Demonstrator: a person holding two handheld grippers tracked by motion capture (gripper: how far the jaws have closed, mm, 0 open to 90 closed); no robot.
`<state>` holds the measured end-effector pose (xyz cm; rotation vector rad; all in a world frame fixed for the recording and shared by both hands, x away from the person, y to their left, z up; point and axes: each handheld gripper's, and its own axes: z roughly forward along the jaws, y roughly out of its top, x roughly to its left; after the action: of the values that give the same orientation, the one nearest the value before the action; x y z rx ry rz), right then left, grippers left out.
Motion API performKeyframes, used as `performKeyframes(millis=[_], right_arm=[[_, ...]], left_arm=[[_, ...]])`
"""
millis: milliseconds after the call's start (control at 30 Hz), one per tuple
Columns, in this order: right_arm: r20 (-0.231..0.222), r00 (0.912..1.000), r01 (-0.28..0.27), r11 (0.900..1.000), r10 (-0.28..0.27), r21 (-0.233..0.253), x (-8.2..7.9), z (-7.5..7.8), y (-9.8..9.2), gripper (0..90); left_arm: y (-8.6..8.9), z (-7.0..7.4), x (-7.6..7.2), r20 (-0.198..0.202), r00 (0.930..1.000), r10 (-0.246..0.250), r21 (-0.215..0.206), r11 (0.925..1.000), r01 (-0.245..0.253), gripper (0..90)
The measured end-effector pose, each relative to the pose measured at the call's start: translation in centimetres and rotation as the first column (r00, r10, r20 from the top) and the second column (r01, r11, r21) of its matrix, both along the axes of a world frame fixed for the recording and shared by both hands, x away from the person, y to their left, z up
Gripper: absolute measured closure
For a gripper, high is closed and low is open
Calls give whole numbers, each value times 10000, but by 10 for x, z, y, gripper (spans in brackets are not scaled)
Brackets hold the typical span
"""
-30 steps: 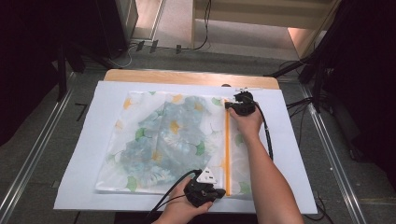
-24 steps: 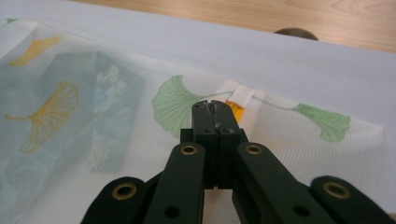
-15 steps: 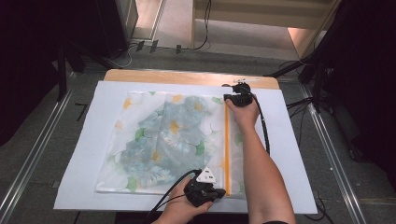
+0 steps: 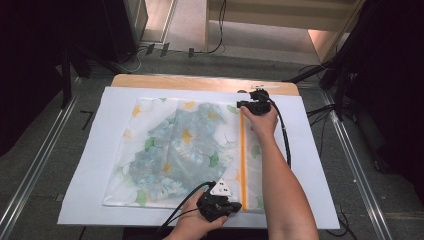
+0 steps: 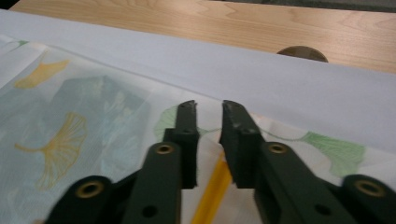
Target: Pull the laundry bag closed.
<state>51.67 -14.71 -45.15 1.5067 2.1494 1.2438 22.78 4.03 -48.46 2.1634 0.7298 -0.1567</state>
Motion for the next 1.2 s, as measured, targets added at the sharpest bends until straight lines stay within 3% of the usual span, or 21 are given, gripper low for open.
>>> performKeyframes(millis=[133, 433, 500, 600, 767, 833, 967, 1033, 1100, 1200], right_arm=[[59, 10000, 28, 9990, -31, 444, -14, -5, -9, 590], [637, 9974, -361, 9981, 329, 496, -60, -7, -23, 473], [703, 9965, -496, 9969, 453, 614, -70, -7, -26, 441], [870, 9952, -523, 9960, 459, 730, -87, -7, -30, 396], [901, 9952, -445, 9965, 380, 713, -115, -11, -37, 277], [861, 9954, -487, 9961, 424, 729, -126, -14, -40, 221], [733, 9960, -586, 9924, 509, 1081, -144, -17, -48, 182], [776, 9958, -562, 9933, 485, 1010, -153, -19, -51, 156], [820, 9955, -557, 9943, 483, 906, -162, -22, -54, 153], [801, 9958, -508, 9945, 435, 917, -172, -23, -58, 148]], left_arm=[[0, 0, -1, 80, 10000, 2, -4, 10000, -2, 900], [4, 1, 2, -141, 9999, 79, -152, 9999, -82, 900], [6, 1, 2, -164, 9998, 75, -242, 9997, -79, 815], [10, 3, 1, -91, 9998, 190, -289, 9994, -192, 804], [14, 5, 2, -38, 9995, 301, -645, 9975, -303, 676], [16, 6, 2, 30, 9994, 337, -693, 9970, -334, 667], [17, 9, 0, 366, 9984, 427, -778, 9962, -398, 526], [20, 9, 0, 462, 9968, 646, -825, 9947, -606, 423], [24, 11, 2, 579, 9950, 811, -704, 9945, -770, 319], [32, 13, 5, 1128, 9870, 1141, -190, 9934, -1127, 183]])
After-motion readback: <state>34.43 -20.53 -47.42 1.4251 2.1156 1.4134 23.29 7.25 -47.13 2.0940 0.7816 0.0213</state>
